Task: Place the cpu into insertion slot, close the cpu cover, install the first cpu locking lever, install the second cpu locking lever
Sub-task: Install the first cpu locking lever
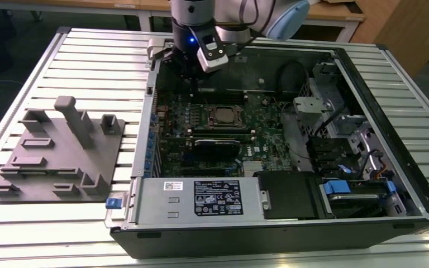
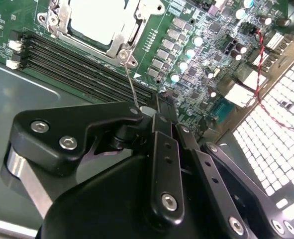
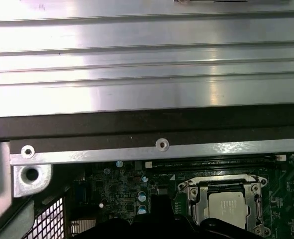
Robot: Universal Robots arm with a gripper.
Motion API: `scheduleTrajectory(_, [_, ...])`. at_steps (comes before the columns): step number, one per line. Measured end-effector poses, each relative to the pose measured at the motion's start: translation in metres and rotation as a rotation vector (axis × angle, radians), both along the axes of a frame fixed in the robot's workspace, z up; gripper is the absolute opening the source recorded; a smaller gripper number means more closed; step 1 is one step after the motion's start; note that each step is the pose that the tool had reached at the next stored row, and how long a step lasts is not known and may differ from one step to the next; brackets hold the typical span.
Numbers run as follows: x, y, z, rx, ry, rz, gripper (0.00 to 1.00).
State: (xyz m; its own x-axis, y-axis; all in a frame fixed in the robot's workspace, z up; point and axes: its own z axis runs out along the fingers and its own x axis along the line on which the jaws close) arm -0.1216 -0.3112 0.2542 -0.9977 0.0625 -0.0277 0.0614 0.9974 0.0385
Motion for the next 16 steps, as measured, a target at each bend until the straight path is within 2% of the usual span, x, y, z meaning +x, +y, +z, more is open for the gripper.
scheduleTrajectory(16, [0.0073, 0.0011, 0.0027, 0.0002, -0.0001, 0.0, 0.11])
